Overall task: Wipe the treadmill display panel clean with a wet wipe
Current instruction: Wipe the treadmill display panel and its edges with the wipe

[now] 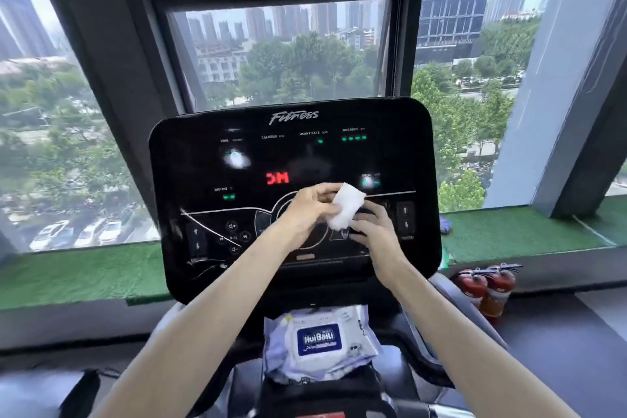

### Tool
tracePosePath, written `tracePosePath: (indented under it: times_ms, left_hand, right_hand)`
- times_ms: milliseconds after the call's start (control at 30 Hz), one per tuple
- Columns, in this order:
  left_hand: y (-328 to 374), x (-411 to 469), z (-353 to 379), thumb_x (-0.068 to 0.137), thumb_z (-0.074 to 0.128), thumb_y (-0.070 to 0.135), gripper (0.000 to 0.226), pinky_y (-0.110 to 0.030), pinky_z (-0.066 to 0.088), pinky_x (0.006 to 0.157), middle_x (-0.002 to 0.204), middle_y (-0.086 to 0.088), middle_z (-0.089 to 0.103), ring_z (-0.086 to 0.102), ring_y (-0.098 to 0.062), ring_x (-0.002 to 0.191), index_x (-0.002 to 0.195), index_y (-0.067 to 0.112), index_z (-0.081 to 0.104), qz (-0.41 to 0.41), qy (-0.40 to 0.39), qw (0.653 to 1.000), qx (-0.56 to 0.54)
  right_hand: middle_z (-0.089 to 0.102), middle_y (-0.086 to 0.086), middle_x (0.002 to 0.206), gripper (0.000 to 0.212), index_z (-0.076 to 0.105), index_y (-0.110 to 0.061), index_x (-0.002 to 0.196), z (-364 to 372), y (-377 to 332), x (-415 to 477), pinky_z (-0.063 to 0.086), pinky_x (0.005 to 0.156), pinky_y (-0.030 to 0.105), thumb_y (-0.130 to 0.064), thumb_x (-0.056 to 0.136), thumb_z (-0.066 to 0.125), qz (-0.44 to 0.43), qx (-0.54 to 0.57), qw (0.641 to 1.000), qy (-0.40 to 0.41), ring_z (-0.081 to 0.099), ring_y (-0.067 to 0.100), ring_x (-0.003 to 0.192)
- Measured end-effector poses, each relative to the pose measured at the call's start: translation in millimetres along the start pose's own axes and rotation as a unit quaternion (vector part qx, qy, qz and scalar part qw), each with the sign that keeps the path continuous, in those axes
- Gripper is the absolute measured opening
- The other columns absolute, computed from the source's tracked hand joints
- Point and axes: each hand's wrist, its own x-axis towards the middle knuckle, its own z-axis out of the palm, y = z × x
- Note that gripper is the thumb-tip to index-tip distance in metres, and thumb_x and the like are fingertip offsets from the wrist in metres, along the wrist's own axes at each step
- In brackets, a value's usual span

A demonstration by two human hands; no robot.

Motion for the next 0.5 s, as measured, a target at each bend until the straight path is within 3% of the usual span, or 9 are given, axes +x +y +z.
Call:
tracePosePath:
  times_ms: [100, 200, 333, 433, 500]
  left_hand:
    - [-12, -21, -31, 0.083, 0.054, -0.012, 0.042, -0.031, 0.055, 0.072, 0.105, -0.012, 0.067, 0.064, -0.023, 0.093, 0.122, 0.006, 0.057, -0.043, 0.021, 0.994, -0.093]
    - [-23, -45, -62, 0.082, 0.056, -0.01, 0.038, -0.034, 0.054, 0.076, 0.105, -0.012, 0.068, 0.066, -0.023, 0.094, 0.114, 0.011, 0.063, -0.056, 0.059, 0.993, -0.09]
    - [-30, -75, -90, 0.079, 0.064, -0.004, 0.031, -0.021, 0.051, 0.065, 0.098, -0.007, 0.065, 0.064, -0.013, 0.078, 0.104, 0.013, 0.065, -0.012, 0.194, 0.98, 0.053]
    - [-38, -92, -104, 0.078, 0.071, 0.008, 0.034, -0.017, 0.048, 0.076, 0.107, 0.003, 0.054, 0.058, -0.008, 0.092, 0.107, 0.02, 0.058, 0.03, 0.293, 0.944, 0.15]
    - [-44, -101, -110, 0.079, 0.073, 0.013, 0.027, -0.017, 0.046, 0.08, 0.105, 0.004, 0.052, 0.056, -0.006, 0.093, 0.1, 0.022, 0.058, 0.075, 0.304, 0.924, 0.219]
  right_hand:
    - [0.065, 0.012, 0.094, 0.021, 0.057, -0.005, 0.108, 33, 5, 1, 0.052, 0.069, 0.028, -0.006, 0.088, 0.056, 0.055, 0.067, 0.996, -0.037, 0.062, 0.017, 0.077]
    - [0.067, 0.011, 0.085, 0.015, 0.06, -0.002, 0.1, 64, 17, -2, 0.05, 0.064, 0.028, -0.01, 0.088, 0.058, 0.074, 0.045, 0.994, -0.064, 0.063, 0.018, 0.073]
    - [0.064, 0.006, 0.075, 0.004, 0.059, -0.009, 0.084, 105, 33, -8, 0.047, 0.06, 0.025, -0.011, 0.085, 0.063, 0.088, -0.038, 0.994, -0.05, 0.059, 0.016, 0.066]
    - [0.061, 0.009, 0.076, 0.007, 0.059, -0.012, 0.078, 128, 43, -10, 0.048, 0.067, 0.032, -0.013, 0.082, 0.065, 0.095, -0.061, 0.993, -0.044, 0.057, 0.02, 0.071]
    - [0.06, 0.009, 0.078, 0.009, 0.06, -0.012, 0.077, 136, 46, -13, 0.047, 0.072, 0.034, -0.016, 0.081, 0.066, 0.084, -0.075, 0.992, -0.063, 0.056, 0.022, 0.074]
